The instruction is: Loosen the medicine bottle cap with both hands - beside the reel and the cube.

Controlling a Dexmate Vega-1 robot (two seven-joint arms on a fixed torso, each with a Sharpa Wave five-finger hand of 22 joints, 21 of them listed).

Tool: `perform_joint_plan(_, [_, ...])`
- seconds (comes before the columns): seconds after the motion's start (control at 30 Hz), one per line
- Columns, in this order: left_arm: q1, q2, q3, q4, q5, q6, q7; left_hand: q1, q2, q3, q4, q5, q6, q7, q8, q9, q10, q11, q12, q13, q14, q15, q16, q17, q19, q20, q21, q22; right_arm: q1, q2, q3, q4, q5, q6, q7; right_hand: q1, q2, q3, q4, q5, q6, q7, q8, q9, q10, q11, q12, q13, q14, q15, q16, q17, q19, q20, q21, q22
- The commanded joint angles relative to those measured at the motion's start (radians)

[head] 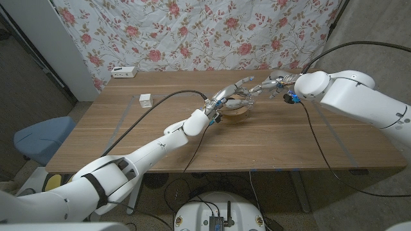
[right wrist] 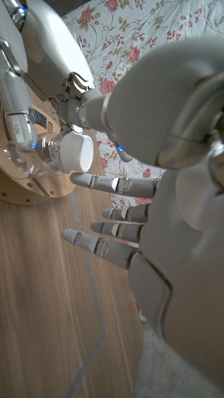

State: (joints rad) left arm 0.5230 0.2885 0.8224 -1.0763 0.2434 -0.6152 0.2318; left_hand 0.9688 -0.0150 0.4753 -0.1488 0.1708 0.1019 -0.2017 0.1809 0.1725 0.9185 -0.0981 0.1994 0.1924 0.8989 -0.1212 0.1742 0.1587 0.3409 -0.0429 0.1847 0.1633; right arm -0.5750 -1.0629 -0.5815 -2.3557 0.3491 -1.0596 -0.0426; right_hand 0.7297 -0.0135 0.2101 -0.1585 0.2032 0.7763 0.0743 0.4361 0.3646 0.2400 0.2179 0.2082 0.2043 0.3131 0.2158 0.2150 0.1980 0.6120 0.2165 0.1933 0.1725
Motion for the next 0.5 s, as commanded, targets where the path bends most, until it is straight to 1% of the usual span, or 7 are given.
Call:
perform_joint_plan(0.03, [0.0, 0.0, 0.0, -0.001, -0.005, 0.004, -0.008, -0.001, 0.006, 0.006, 0.003, 0.006, 0.008, -0.002, 0.006, 0.001, 0.061, -0.054, 0.004, 0.006, 0.001, -0.077, -0.001, 0.002, 0.003, -0.065, 0.0, 0.003, 0.0, 0.007, -0.005, 0.003, -0.002, 0.003, -0.006, 0.02, 0.001, 0.012, -0.003, -0.002, 0.018, -0.003, 0.014, 0.01, 0.012, 0.0, 0.002, 0.002, 0.009, 0.001, 0.001, 0.002, 0.014, -0.003, 0.007, 0.001])
perform_joint_plan(0.1, [0.001, 0.0, 0.0, -0.001, -0.005, 0.004, -0.008, -0.001, 0.007, 0.007, 0.003, 0.006, 0.009, -0.002, 0.006, 0.001, 0.062, -0.053, 0.004, 0.006, 0.0, -0.077, -0.001, 0.002, 0.003, -0.066, 0.0, 0.003, -0.002, 0.008, -0.004, 0.002, -0.003, 0.001, -0.01, 0.026, 0.003, 0.015, -0.003, -0.003, 0.025, -0.006, 0.019, 0.012, 0.014, 0.0, 0.001, 0.001, 0.01, 0.001, 0.0, 0.002, 0.016, -0.003, 0.007, 0.001])
perform_joint_plan(0.13, [0.0, 0.0, 0.0, -0.001, -0.005, 0.004, -0.009, -0.001, 0.006, 0.007, 0.003, 0.006, 0.009, -0.002, 0.006, 0.001, 0.062, -0.054, 0.004, 0.006, 0.0, -0.077, -0.002, 0.002, 0.003, -0.066, 0.0, 0.003, -0.004, 0.008, -0.003, 0.001, -0.003, 0.003, -0.012, 0.032, 0.004, 0.018, -0.004, -0.005, 0.028, -0.011, 0.023, 0.015, 0.018, 0.0, 0.001, 0.001, 0.011, 0.002, 0.0, 0.002, 0.018, -0.003, 0.007, 0.0])
perform_joint_plan(0.27, [0.001, 0.001, 0.0, -0.003, -0.005, 0.006, -0.009, -0.001, 0.007, 0.007, 0.003, 0.006, 0.01, -0.001, 0.006, 0.001, 0.061, -0.054, 0.004, 0.006, 0.0, -0.077, -0.001, 0.002, 0.003, -0.065, 0.0, 0.003, -0.019, 0.01, 0.006, -0.002, -0.006, 0.013, -0.03, 0.039, 0.007, 0.022, -0.003, -0.006, 0.039, -0.013, 0.032, 0.019, 0.024, 0.0, 0.001, 0.001, 0.014, 0.002, 0.0, 0.002, 0.023, -0.004, 0.007, 0.0])
perform_joint_plan(0.37, [0.002, 0.002, -0.001, -0.004, -0.006, 0.007, -0.009, -0.001, 0.007, 0.007, 0.003, 0.006, 0.011, 0.0, 0.006, 0.001, 0.061, -0.054, 0.003, 0.006, 0.0, -0.077, -0.001, 0.002, 0.003, -0.065, 0.0, 0.003, -0.022, 0.012, 0.007, -0.007, -0.01, 0.012, -0.038, 0.05, 0.009, 0.027, -0.004, -0.008, 0.056, -0.022, 0.044, 0.024, 0.036, -0.001, 0.002, 0.0, 0.023, 0.001, 0.002, 0.002, 0.032, -0.005, 0.008, 0.0])
perform_joint_plan(0.5, [0.003, 0.003, -0.002, -0.005, -0.007, 0.007, -0.009, -0.001, 0.006, 0.007, 0.002, 0.006, 0.012, 0.0, 0.006, 0.001, 0.061, -0.054, 0.003, 0.006, 0.0, -0.076, -0.001, 0.002, 0.003, -0.065, 0.0, 0.003, -0.027, 0.016, 0.009, -0.011, -0.014, 0.011, -0.048, 0.057, 0.01, 0.03, -0.004, -0.009, 0.065, -0.026, 0.05, 0.025, 0.043, -0.001, 0.003, 0.0, 0.027, 0.002, 0.003, 0.002, 0.036, -0.004, 0.008, 0.0])
